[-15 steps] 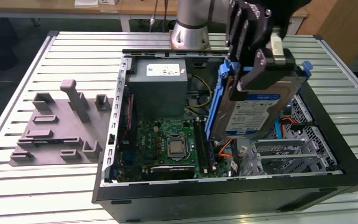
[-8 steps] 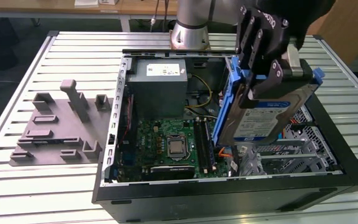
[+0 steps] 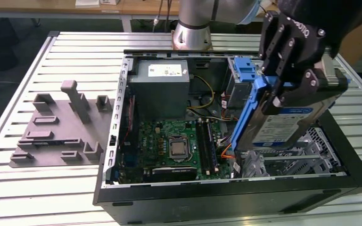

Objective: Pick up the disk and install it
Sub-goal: 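Insert the disk into the insertion slot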

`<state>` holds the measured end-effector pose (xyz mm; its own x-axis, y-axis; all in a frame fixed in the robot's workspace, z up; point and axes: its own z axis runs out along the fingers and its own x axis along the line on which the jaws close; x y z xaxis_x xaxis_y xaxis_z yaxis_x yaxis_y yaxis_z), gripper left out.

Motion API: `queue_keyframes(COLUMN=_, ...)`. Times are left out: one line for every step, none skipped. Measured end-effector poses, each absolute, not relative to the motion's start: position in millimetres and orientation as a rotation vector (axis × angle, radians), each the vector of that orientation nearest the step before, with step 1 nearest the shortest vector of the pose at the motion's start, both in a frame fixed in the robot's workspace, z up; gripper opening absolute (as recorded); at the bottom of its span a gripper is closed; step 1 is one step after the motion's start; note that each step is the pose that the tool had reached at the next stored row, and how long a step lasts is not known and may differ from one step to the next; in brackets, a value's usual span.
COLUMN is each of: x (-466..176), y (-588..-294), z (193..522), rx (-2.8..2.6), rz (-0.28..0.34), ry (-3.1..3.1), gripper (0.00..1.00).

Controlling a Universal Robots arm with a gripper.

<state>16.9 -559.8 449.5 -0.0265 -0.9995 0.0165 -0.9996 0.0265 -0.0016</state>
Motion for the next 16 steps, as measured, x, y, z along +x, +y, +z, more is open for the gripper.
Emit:
queue_keyframes(x=20.3, y=-560.3, z=449.2, rx=2.184, rz=0.02, ry=-2.243, gripper=0.36)
queue_keyframes(x=23.7, y=-560.6, z=449.0, rx=2.184, rz=0.02, ry=-2.243, gripper=0.36)
queue_keyframes(x=26.8, y=-560.7, z=449.0, rx=2.184, rz=0.019, ry=-2.243, gripper=0.36)
queue_keyframes(x=29.7, y=-560.8, z=449.0, rx=2.184, rz=0.019, ry=-2.243, gripper=0.36)
queue_keyframes(x=32.4, y=-560.9, z=449.0, rx=2.184, rz=0.019, ry=-2.242, gripper=0.36)
queue_keyframes(x=35.0, y=-560.9, z=449.0, rx=2.184, rz=0.018, ry=-2.242, gripper=0.36)
queue_keyframes(x=37.7, y=-560.9, z=449.0, rx=2.183, rz=0.018, ry=-2.242, gripper=0.36)
queue_keyframes(x=40.4, y=-561.0, z=448.9, rx=2.183, rz=0.017, ry=-2.242, gripper=0.36)
queue_keyframes(x=43.0, y=-561.0, z=448.8, rx=2.183, rz=0.017, ry=-2.242, gripper=0.36)
queue_keyframes(x=46.1, y=-561.0, z=448.7, rx=2.183, rz=0.016, ry=-2.242, gripper=0.36)
queue_keyframes(x=48.9, y=-561.1, z=448.6, rx=2.183, rz=0.016, ry=-2.241, gripper=0.36)
queue_keyframes(x=52.1, y=-561.1, z=448.6, rx=2.183, rz=0.016, ry=-2.241, gripper=0.36)
queue_keyframes(x=56.0, y=-561.1, z=448.4, rx=2.183, rz=0.016, ry=-2.241, gripper=0.36)
queue_keyframes(x=58.6, y=-561.2, z=447.9, rx=2.183, rz=0.016, ry=-2.241, gripper=0.36)
queue_keyframes(x=61.1, y=-561.2, z=447.6, rx=2.183, rz=0.016, ry=-2.241, gripper=0.36)
queue_keyframes(x=63.5, y=-561.3, z=447.2, rx=2.183, rz=0.016, ry=-2.241, gripper=0.36)
